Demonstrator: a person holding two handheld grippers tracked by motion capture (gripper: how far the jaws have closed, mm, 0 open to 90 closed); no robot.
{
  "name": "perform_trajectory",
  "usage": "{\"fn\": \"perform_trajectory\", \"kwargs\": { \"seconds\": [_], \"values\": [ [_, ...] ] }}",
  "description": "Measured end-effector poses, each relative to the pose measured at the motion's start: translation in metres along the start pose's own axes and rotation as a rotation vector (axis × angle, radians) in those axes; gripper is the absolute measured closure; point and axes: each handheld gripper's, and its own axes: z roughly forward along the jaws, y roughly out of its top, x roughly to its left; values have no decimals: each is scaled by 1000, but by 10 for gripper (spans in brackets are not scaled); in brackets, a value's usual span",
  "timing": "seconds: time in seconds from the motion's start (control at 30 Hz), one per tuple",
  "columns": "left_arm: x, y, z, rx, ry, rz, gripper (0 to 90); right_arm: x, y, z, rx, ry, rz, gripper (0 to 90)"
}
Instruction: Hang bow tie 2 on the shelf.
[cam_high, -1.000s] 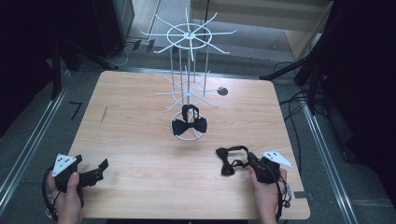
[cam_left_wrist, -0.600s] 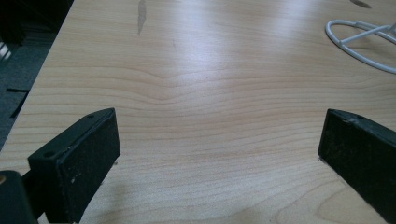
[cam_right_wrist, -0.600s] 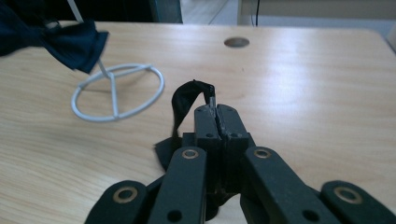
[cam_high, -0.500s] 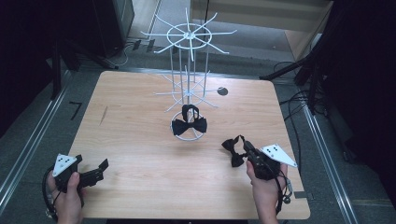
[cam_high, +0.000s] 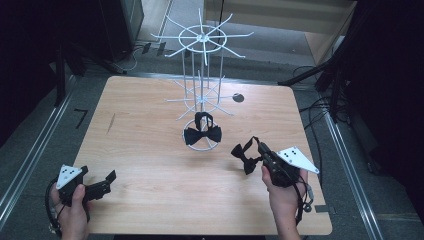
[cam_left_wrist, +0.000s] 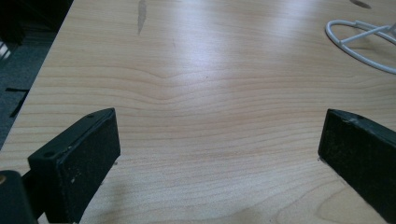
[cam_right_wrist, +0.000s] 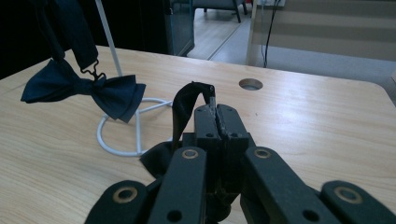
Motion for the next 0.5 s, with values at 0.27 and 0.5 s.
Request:
{"fn": "perform_trajectory", "kwargs": {
  "seconds": [0.27,0.5],
  "values": [
    [0,0,0,2,0,1,0,5,13,1,-30,9,-11,899],
    [0,0,0,3,0,1,0,15,26,4,-51,31,-29,899]
  ]
}}
